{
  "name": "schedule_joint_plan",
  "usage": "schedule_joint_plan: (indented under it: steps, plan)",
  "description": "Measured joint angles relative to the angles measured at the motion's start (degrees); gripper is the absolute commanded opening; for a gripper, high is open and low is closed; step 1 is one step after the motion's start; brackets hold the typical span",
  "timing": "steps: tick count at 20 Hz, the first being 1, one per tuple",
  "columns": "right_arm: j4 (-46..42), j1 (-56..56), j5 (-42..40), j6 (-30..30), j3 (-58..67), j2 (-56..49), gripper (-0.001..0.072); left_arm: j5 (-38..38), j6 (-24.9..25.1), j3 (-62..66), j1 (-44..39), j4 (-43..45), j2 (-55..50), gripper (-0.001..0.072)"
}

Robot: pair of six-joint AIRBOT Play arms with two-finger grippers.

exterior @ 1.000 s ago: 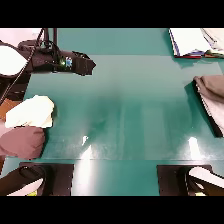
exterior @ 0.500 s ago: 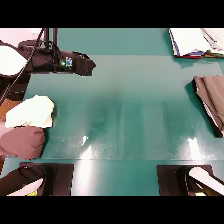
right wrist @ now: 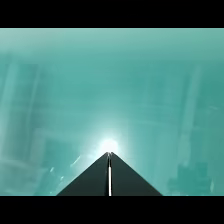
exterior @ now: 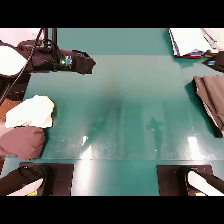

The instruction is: Fold the shirts.

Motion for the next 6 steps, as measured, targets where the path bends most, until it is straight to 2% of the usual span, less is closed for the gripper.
schedule_joint_plan:
  steps: [6]
  plan:
    - [0.1,6.4,-2.0,-0.6,0.3,0.0,0.0013,0.0,0.0,0.0,0.0,0.0,0.0,0.0030]
